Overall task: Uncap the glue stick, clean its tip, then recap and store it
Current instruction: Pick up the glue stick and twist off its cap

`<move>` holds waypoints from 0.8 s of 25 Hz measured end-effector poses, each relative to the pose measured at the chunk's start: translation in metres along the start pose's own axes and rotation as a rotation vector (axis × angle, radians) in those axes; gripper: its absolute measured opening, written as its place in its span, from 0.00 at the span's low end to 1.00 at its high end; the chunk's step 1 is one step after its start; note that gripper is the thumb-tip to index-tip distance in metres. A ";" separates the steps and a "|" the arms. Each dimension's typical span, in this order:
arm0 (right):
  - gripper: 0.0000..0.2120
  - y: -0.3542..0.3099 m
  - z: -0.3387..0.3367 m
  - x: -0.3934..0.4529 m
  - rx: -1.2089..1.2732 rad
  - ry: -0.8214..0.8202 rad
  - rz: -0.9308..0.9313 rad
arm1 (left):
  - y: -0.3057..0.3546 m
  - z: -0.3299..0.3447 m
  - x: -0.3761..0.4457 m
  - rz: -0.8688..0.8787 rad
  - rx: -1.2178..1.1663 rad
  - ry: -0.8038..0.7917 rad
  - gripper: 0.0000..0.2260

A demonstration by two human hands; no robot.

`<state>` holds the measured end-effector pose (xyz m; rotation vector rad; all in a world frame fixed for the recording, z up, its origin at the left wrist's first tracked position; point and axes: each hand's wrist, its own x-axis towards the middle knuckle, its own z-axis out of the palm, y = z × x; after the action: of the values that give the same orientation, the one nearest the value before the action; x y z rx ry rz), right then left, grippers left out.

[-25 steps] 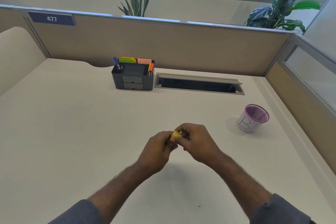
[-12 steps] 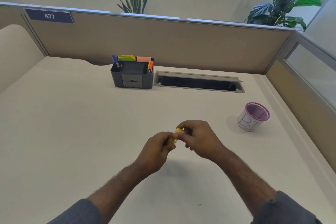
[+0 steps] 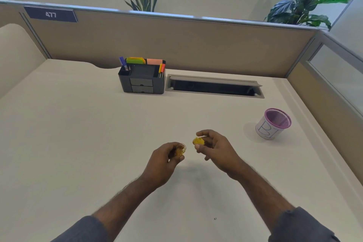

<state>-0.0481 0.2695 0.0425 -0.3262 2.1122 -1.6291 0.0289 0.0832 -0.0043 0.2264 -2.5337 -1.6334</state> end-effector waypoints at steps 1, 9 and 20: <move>0.10 0.007 0.002 0.001 -0.031 0.016 0.003 | -0.001 0.000 0.000 -0.006 0.003 0.002 0.11; 0.11 0.061 0.019 0.008 -0.253 0.240 -0.023 | -0.005 -0.001 -0.002 0.035 0.032 0.018 0.15; 0.14 0.094 0.040 0.016 -0.681 0.256 -0.047 | -0.013 0.000 -0.004 0.034 0.054 0.042 0.13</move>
<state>-0.0347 0.2546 -0.0592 -0.3911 2.8355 -0.9579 0.0336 0.0782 -0.0160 0.2195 -2.5387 -1.5332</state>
